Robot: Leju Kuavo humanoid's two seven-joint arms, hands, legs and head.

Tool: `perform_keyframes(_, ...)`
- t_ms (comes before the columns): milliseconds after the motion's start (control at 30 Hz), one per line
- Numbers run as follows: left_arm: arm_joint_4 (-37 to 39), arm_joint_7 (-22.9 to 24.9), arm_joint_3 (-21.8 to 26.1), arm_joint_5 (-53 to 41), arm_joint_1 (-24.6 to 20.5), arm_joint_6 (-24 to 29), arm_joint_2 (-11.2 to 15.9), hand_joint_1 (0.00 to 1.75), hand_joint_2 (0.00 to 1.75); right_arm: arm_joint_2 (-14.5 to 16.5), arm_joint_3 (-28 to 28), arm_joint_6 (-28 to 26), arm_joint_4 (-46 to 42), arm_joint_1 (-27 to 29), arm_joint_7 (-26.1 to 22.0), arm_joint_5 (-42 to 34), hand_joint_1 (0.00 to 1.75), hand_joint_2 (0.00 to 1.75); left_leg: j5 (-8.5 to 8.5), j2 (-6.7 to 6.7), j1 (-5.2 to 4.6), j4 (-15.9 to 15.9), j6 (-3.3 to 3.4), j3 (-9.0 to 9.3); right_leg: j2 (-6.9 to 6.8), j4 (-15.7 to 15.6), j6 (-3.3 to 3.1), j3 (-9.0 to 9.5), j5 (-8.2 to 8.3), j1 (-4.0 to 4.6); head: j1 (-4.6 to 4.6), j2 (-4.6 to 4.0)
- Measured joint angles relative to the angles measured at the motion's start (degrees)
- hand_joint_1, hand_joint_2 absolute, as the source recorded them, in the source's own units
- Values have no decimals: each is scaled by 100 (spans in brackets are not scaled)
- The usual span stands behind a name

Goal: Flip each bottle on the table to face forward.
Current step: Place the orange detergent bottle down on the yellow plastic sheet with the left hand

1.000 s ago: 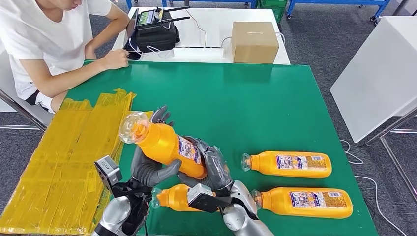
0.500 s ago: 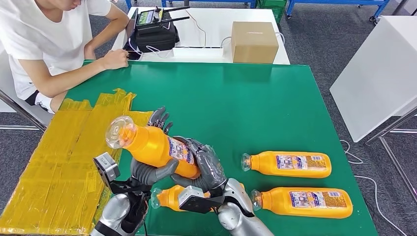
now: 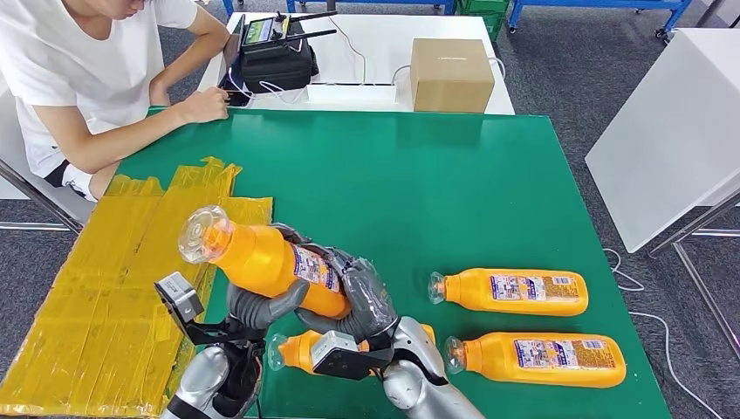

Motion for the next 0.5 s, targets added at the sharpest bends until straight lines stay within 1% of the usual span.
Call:
perform_keyframes(233, -68, -124, 32, -31, 37, 240, -27, 175, 175, 3, 35, -27, 3, -15, 1, -17, 174, 175, 0, 0, 0, 0, 0, 0, 0, 0, 0, 0, 0, 0, -1, 0)
perform_keyframes(267, -85, -143, 34, -66, 39, 285, -30, 175, 175, 3, 39, -33, 3, -21, 0, -26, 137, 175, 0, 0, 0, 0, 0, 0, 0, 0, 0, -1, 0, 0, -1, 0)
perform_keyframes(367, -138, -235, 33, -296, 36, 465, -32, 175, 175, 4, 50, -70, 2, -38, -3, -70, 7, 175, 0, 0, 0, 0, 0, 1, 0, 0, 0, -2, 0, 0, 0, 0)
perform_keyframes(400, -161, -298, 32, -488, 34, 607, -32, 175, 175, 3, 51, -87, -3, -39, -5, -100, 0, 175, 0, 1, 0, 0, 0, 1, 0, 0, 0, -2, 0, 0, -1, 0)
perform_keyframes(433, -187, -377, 26, -826, 28, 847, -30, 175, 175, 1, 50, -98, -18, -36, -5, -143, 0, 175, 0, 0, 0, 0, 0, 0, 0, 0, 0, -3, 0, 0, -1, 0)
perform_keyframes(500, -230, -489, -15, -1924, -20, 1555, -3, 175, 175, -17, 35, -59, -85, -30, 0, -258, 0, 175, 0, -1, 0, 1, 0, 0, -1, 0, 0, -4, 0, 0, -1, 0)
